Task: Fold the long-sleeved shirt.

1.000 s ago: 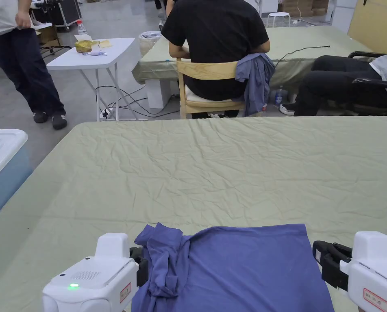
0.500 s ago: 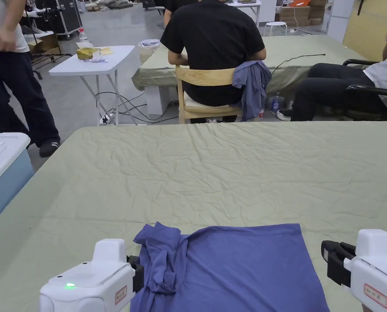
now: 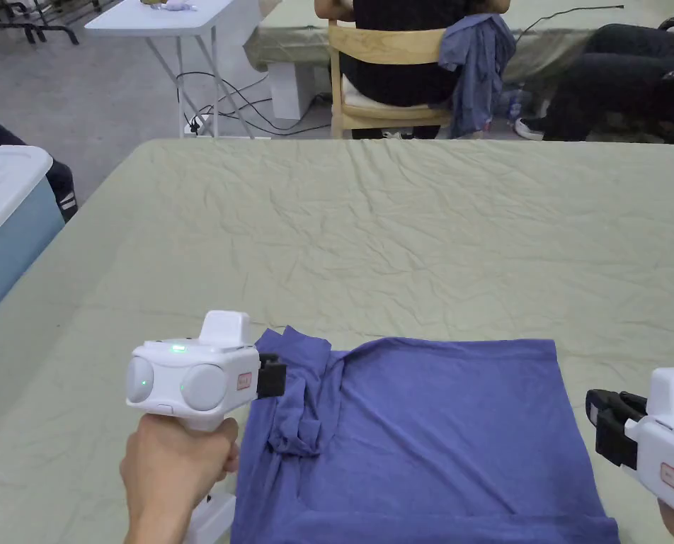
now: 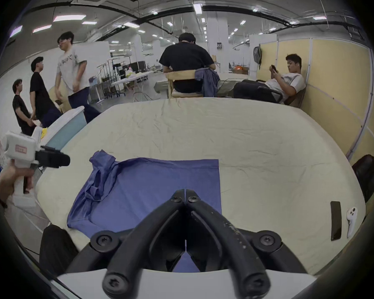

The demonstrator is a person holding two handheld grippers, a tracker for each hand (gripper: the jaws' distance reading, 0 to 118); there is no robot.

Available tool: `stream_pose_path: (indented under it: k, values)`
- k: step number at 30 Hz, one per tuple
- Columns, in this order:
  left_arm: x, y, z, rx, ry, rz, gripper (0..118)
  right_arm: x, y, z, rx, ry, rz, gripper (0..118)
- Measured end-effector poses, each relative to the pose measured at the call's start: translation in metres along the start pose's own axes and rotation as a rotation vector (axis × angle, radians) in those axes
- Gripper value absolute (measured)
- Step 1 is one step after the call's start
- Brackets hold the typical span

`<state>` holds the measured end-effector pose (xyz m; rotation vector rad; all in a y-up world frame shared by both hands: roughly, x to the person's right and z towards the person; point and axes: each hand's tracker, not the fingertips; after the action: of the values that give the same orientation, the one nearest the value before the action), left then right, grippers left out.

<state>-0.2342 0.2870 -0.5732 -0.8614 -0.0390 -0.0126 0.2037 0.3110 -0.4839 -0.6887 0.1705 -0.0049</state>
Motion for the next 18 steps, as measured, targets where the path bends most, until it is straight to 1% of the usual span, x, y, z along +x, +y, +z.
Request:
stream_pose_path:
  k: [1, 4, 6, 8, 10, 12, 16, 17, 18]
  values:
    - [-0.005, 0.008, -0.013, 0.001, -0.015, 0.010, 56, 0.001, -0.001, -0.007, -0.014, 0.000, 0.000, 1]
    - [-0.020, 0.030, -0.051, -0.022, -0.065, 0.108, 56, 0.003, -0.003, -0.027, -0.053, -0.001, -0.004, 1]
    - [-0.024, 0.042, -0.075, -0.043, -0.064, 0.099, 56, 0.005, -0.004, -0.039, -0.076, -0.003, -0.006, 1]
    - [-0.020, 0.051, -0.096, -0.069, -0.074, 0.060, 56, 0.006, -0.005, -0.051, -0.097, -0.005, -0.009, 1]
    - [-0.021, 0.056, -0.119, -0.097, -0.104, 0.068, 56, 0.007, -0.008, -0.063, -0.115, -0.008, -0.013, 1]
    - [-0.019, 0.054, -0.136, -0.149, -0.110, 0.085, 54, 0.007, -0.010, -0.072, -0.132, -0.012, -0.013, 1]
    - [-0.016, 0.037, -0.176, -0.192, -0.076, 0.047, 53, 0.005, -0.014, -0.085, -0.161, -0.003, -0.012, 1]
    - [-0.018, 0.030, -0.187, -0.228, -0.078, 0.086, 53, 0.005, -0.015, -0.087, -0.169, -0.002, -0.006, 1]
    - [-0.022, 0.025, -0.192, -0.244, -0.107, 0.152, 53, 0.004, -0.015, -0.088, -0.175, -0.006, -0.003, 1]
